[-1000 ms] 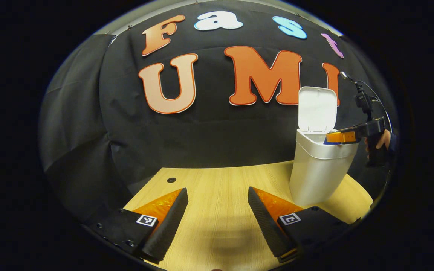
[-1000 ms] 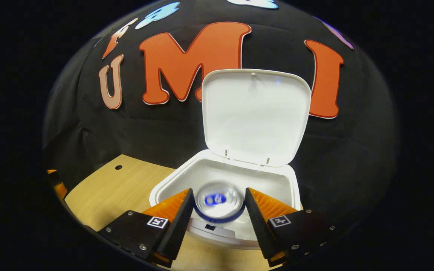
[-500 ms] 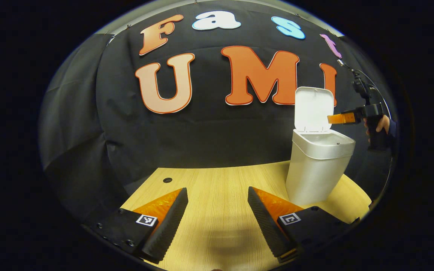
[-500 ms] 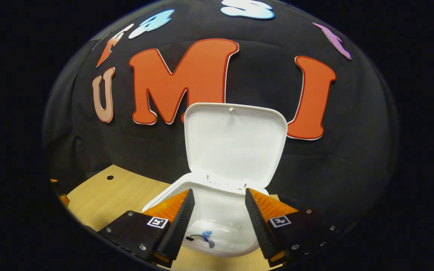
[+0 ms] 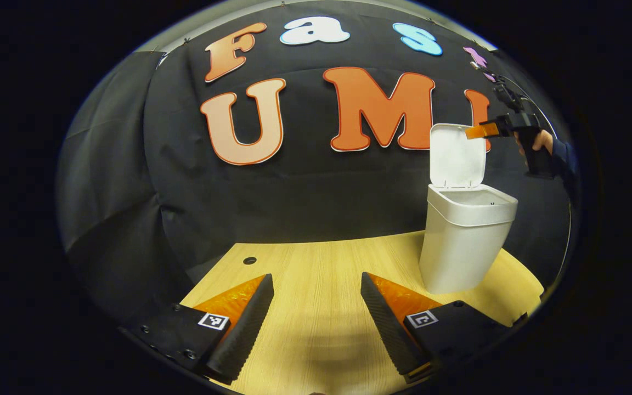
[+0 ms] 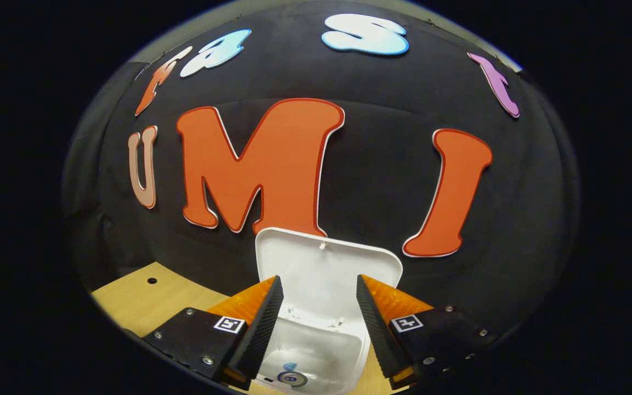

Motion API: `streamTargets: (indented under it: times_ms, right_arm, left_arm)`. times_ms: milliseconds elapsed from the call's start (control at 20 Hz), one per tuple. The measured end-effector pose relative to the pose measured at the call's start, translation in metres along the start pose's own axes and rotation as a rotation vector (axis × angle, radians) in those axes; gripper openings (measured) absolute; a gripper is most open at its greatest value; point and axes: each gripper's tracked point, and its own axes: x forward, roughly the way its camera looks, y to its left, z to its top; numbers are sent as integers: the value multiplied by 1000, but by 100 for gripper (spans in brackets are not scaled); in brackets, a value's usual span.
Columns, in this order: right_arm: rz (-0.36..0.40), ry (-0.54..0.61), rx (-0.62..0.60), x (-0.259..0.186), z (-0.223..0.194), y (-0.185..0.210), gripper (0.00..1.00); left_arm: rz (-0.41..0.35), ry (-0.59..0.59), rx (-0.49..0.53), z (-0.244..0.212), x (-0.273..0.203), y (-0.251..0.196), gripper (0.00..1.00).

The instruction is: Press the lid of the desktop garbage bin to open it, pick up the crumpled paper on the desktop and throw it into the bin, then pick up the pop can on the desktop and drop it into the bin, and finally close the garbage bin lid.

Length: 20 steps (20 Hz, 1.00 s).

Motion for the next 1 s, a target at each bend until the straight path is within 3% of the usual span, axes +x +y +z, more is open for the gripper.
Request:
streamTargets:
  times_ms: [400, 550, 1000]
  right_arm:
    - [-24, -87, -6, 29, 52, -17, 81]
    - [-57, -53, 16, 49, 45, -27, 81]
    - [-25, 26, 122, 59, 26, -21, 79]
  left_arm:
    - [53, 12, -2, -5, -12, 19, 100]
    - [63, 2, 25, 0, -14, 23, 100]
    - [57, 1, 24, 2, -10, 19, 100]
